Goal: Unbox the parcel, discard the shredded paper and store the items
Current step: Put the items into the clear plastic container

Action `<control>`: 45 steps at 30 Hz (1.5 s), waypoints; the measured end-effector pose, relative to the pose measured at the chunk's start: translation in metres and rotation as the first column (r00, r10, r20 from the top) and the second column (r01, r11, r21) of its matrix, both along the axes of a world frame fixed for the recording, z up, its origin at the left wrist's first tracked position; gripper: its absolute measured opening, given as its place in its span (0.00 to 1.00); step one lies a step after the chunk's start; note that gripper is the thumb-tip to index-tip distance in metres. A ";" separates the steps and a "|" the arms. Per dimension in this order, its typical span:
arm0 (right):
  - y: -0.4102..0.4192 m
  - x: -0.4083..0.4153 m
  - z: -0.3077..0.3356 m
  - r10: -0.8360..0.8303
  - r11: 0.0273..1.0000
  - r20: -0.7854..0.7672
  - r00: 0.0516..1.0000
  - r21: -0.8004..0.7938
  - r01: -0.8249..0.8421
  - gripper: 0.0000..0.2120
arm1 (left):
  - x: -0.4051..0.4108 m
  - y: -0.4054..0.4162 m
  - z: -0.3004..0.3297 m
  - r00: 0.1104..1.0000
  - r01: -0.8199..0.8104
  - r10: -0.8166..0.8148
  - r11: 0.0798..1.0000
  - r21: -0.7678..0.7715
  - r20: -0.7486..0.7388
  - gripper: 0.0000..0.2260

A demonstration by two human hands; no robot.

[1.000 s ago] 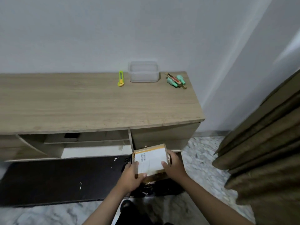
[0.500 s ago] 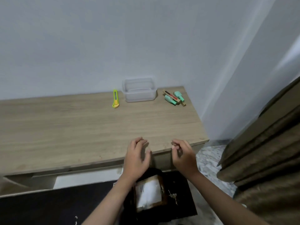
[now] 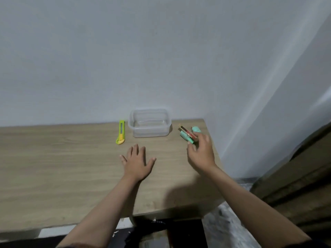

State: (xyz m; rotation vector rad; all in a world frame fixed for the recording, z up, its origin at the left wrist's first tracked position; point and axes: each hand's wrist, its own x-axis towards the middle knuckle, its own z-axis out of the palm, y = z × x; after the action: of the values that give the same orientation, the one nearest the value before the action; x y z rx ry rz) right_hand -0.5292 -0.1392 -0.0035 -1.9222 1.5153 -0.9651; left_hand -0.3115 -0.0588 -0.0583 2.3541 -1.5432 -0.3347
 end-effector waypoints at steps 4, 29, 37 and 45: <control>-0.047 0.005 0.001 -0.007 0.996 -0.167 0.986 0.086 0.021 0.28 | -0.002 -0.021 -0.007 0.999 -0.024 0.023 0.999 0.029 0.043 0.30; -0.092 -0.001 -0.035 0.174 0.969 -0.309 0.935 0.222 -0.107 0.29 | -0.001 -0.025 -0.013 0.996 -0.069 0.068 0.997 0.029 0.055 0.32; -0.078 0.001 -0.042 0.126 0.992 -0.254 0.959 0.064 -0.113 0.24 | 0.000 -0.025 -0.012 0.997 -0.064 0.063 0.998 0.026 0.036 0.33; -0.076 -0.004 -0.033 0.195 0.971 -0.060 0.979 -0.128 -0.201 0.22 | -0.002 -0.024 -0.011 0.998 -0.067 0.067 0.997 0.027 0.012 0.32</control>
State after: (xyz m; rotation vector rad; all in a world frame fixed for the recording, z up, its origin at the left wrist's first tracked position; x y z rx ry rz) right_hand -0.5331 -0.2147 -0.0365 -2.1580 1.2818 -0.9590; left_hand -0.3133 -0.0828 -0.0690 2.4263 -1.4693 -0.3306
